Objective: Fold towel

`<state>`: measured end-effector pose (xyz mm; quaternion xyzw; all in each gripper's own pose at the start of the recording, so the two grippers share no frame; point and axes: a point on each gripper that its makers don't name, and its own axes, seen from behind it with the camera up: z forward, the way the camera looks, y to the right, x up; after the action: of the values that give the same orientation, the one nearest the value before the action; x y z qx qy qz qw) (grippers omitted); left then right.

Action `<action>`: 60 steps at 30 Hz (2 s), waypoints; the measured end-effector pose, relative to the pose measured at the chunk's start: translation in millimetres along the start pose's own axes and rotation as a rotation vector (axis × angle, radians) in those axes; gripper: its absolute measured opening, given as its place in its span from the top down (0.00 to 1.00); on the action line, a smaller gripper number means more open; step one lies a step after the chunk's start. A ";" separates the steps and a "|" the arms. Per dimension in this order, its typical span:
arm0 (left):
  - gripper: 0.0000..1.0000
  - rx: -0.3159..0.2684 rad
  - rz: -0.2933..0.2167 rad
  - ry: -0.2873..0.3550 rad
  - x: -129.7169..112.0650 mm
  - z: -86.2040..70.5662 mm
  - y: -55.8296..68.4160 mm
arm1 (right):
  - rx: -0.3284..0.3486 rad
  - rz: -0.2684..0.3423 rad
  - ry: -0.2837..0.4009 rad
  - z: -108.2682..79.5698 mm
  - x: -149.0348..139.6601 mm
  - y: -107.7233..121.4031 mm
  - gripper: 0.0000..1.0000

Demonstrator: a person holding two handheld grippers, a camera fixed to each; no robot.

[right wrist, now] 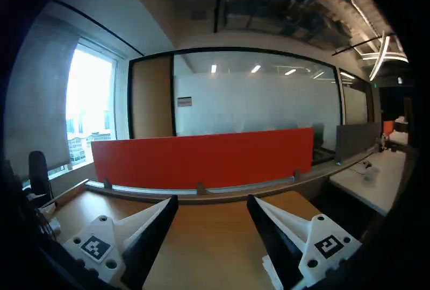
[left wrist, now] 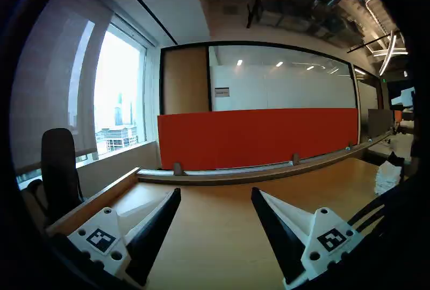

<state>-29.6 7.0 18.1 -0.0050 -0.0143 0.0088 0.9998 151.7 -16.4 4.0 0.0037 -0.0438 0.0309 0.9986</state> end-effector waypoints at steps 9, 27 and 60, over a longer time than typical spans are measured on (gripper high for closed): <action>0.03 0.000 -0.008 0.021 -31.2 -7.6 2.4 | -0.014 -0.024 0.011 -9.2 -13.9 0.8 0.01; 0.03 -0.003 -0.032 0.026 -100.1 -12.4 9.4 | 0.009 -0.060 0.030 -11.0 -54.7 -12.3 0.01; 0.03 -0.007 -0.043 0.033 -121.1 -11.0 11.6 | -0.026 -0.062 0.035 -19.6 -66.6 3.6 0.01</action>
<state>-150.6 16.3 3.5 -0.0085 0.0019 -0.0130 0.9999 86.9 -16.8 -21.3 -0.0083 -0.0267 -0.0006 0.9996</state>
